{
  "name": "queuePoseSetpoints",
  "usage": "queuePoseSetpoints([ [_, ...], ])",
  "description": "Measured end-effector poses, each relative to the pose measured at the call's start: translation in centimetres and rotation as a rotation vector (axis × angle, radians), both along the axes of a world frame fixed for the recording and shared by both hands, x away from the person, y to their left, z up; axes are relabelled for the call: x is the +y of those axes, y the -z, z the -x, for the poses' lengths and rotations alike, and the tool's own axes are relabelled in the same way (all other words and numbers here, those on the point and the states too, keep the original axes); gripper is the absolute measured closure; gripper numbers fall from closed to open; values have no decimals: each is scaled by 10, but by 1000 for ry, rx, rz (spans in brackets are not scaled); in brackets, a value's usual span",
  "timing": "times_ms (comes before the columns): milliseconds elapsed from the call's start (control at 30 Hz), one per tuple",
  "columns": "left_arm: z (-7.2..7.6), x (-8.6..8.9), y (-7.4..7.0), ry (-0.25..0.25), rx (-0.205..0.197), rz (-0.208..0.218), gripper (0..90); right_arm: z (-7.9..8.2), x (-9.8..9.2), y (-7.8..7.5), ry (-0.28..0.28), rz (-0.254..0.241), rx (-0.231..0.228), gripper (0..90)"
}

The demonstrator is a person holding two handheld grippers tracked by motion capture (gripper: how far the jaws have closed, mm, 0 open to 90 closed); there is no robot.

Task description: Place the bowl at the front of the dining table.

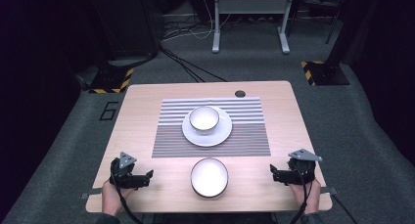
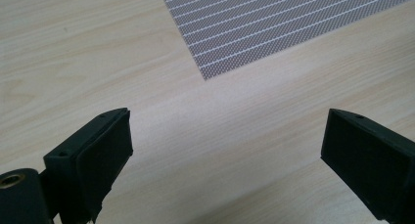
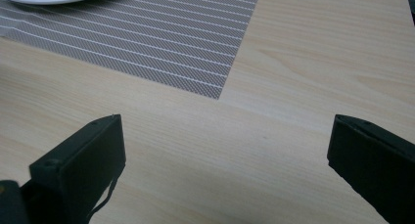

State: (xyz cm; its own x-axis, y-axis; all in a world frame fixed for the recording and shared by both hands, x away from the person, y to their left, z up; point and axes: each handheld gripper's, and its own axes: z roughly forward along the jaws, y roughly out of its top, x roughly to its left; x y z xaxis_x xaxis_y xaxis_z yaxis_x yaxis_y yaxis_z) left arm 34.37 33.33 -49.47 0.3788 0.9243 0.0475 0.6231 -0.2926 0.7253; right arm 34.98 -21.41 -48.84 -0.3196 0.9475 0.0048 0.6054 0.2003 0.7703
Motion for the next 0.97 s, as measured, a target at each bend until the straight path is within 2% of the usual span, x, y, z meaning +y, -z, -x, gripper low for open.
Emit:
queuePoseSetpoints([
  [267, 2, 11, 16, -32, 40, 7, 34, 1, -11, 20, 58, 13, 22, 2],
  [333, 0, 12, 22, -25, 57, 8, 29, -1, -13, 24, 63, 9, 29, 2],
  [400, -3, 13, 27, -27, 74, -8, 23, -3, -15, 28, 68, 23, 35, 2],
  [433, -4, 13, 30, -28, 82, 0, 22, -5, -15, 30, 69, 32, 42, 2],
  [467, -5, 15, 32, -27, 81, 23, 13, -7, -16, 32, 71, 35, 49, 2],
  [600, -5, 19, 37, -39, 30, 47, 0, -13, -18, 40, 78, 40, 76, 0],
  [667, -6, 20, 37, -31, 34, 46, 0, -15, -19, 40, 71, 33, 73, 0],
  [800, -10, 20, 37, -46, 32, 47, 0, -18, -20, 41, 57, 29, 76, 0],
  [967, -14, 19, 37, -56, 31, 47, 0, -18, -17, 41, 85, 27, 76, 0],
])
